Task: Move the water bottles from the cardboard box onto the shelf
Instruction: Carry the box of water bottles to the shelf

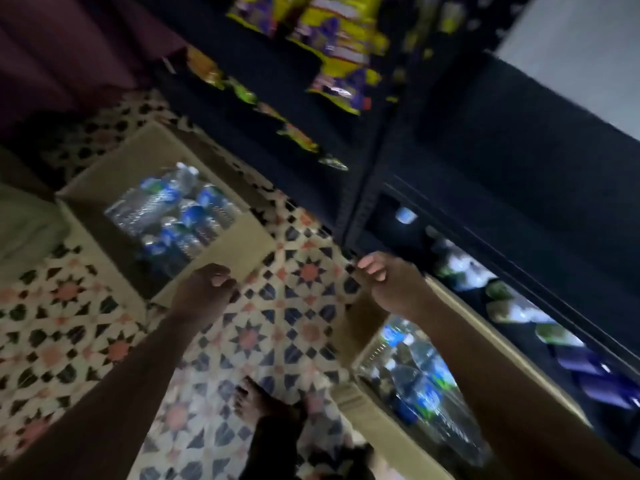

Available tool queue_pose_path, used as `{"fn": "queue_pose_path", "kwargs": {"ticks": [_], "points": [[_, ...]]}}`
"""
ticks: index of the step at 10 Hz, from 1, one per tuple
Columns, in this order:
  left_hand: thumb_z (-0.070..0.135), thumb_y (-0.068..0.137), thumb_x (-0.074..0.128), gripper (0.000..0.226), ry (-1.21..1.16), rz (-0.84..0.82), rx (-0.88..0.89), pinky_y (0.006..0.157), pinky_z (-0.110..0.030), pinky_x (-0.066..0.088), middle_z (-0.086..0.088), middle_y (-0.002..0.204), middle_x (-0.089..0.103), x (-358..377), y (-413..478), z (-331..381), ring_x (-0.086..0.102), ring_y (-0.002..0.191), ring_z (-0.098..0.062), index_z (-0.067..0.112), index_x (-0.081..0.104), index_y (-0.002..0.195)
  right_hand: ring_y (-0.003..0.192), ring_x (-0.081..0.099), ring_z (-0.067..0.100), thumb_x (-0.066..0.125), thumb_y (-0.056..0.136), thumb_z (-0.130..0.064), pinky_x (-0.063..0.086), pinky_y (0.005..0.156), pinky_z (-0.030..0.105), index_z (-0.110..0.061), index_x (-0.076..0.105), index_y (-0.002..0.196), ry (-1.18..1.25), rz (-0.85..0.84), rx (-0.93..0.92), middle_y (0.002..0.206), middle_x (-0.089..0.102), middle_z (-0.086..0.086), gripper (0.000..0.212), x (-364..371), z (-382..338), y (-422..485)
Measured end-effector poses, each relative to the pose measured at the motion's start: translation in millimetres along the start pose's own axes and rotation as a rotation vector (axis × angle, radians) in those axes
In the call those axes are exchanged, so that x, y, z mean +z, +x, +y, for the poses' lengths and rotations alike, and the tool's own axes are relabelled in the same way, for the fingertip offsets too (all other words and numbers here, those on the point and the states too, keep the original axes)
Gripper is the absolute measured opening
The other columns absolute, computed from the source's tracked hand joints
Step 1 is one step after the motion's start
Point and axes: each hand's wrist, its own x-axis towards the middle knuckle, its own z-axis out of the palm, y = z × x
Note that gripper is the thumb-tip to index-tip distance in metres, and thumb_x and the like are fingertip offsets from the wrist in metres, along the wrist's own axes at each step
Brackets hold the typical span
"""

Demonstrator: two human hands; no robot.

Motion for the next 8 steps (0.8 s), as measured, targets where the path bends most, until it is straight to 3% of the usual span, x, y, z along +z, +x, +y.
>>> {"fn": "queue_pose_path", "kwargs": {"ticks": [1, 2, 3, 4, 6, 7, 8], "points": [[0.023, 0.093, 0.064, 0.031, -0.042, 0.035, -0.100, 0.092, -0.035, 0.047, -0.009, 0.117, 0.067, -97.6, -5.3, -19.6, 0.063, 0.110, -0.031, 0.008, 0.066, 0.121, 0.111, 0.062, 0.026, 0.061, 0.093, -0.031, 0.047, 0.094, 0.032, -0.017, 0.063, 0.118, -0.068, -0.085, -0.045, 0.115, 0.068, 0.007, 0.029, 23.2, -77.4, 42.4], [0.022, 0.093, 0.064, 0.029, -0.135, 0.134, -0.149, 0.082, -0.031, 0.045, -0.015, 0.119, 0.069, -141.7, 5.6, -56.4, 0.065, 0.109, -0.033, 0.007, 0.068, 0.118, 0.115, 0.058, 0.024, 0.057, 0.095, -0.035, 0.048, 0.097, 0.038, -0.022, 0.057, 0.126, -0.088, -0.168, -0.059, 0.127, 0.061, 0.003, 0.034, 49.0, -144.3, 77.3], [0.021, 0.092, 0.066, 0.035, -0.222, 0.213, -0.224, 0.085, -0.032, 0.045, -0.014, 0.125, 0.066, -187.7, 20.7, -80.7, 0.062, 0.113, -0.033, 0.008, 0.064, 0.124, 0.113, 0.058, 0.024, 0.056, 0.095, -0.037, 0.049, 0.094, 0.039, -0.028, 0.056, 0.126, -0.195, -0.196, -0.098, 0.122, 0.061, 0.001, 0.032, 75.7, -197.1, 110.2], [0.028, 0.091, 0.068, 0.054, -0.301, 0.173, -0.299, 0.097, -0.038, 0.049, -0.011, 0.138, 0.058, -200.6, 41.7, -101.0, 0.059, 0.119, -0.031, 0.009, 0.051, 0.138, 0.111, 0.060, 0.026, 0.054, 0.095, -0.042, 0.051, 0.093, 0.040, -0.030, 0.052, 0.133, -0.273, -0.215, -0.080, 0.126, 0.060, 0.000, 0.040, 98.6, -238.4, 143.1], [0.036, 0.091, 0.066, 0.061, -0.383, 0.191, -0.409, 0.102, -0.042, 0.048, -0.008, 0.143, 0.054, -221.4, 97.2, -117.5, 0.055, 0.126, -0.031, 0.013, 0.046, 0.144, 0.110, 0.061, 0.025, 0.058, 0.095, -0.033, 0.052, 0.091, 0.040, -0.022, 0.050, 0.137, -0.390, -0.307, -0.130, 0.130, 0.060, 0.006, 0.045, 138.5, -287.2, 224.1], [0.038, 0.092, 0.065, 0.063, -0.402, 0.202, -0.462, 0.101, -0.042, 0.048, -0.009, 0.144, 0.053, -221.4, 132.6, -124.4, 0.055, 0.126, -0.032, 0.012, 0.044, 0.145, 0.117, 0.058, 0.026, 0.056, 0.095, -0.035, 0.049, 0.097, 0.041, -0.023, 0.040, 0.145, -0.440, -0.382, -0.099, 0.142, 0.052, 0.005, 0.054, 161.0, -297.8, 272.3], [0.040, 0.092, 0.064, 0.066, -0.426, 0.208, -0.511, 0.090, -0.037, 0.048, -0.015, 0.140, 0.055, -218.0, 165.5, -133.1, 0.057, 0.120, -0.034, 0.011, 0.041, 0.147, 0.123, 0.054, 0.029, 0.054, 0.096, -0.034, 0.047, 0.101, 0.044, -0.025, 0.030, 0.151, -0.488, -0.439, -0.083, 0.150, 0.043, 0.006, 0.061, 186.6, -301.4, 314.0]]}}
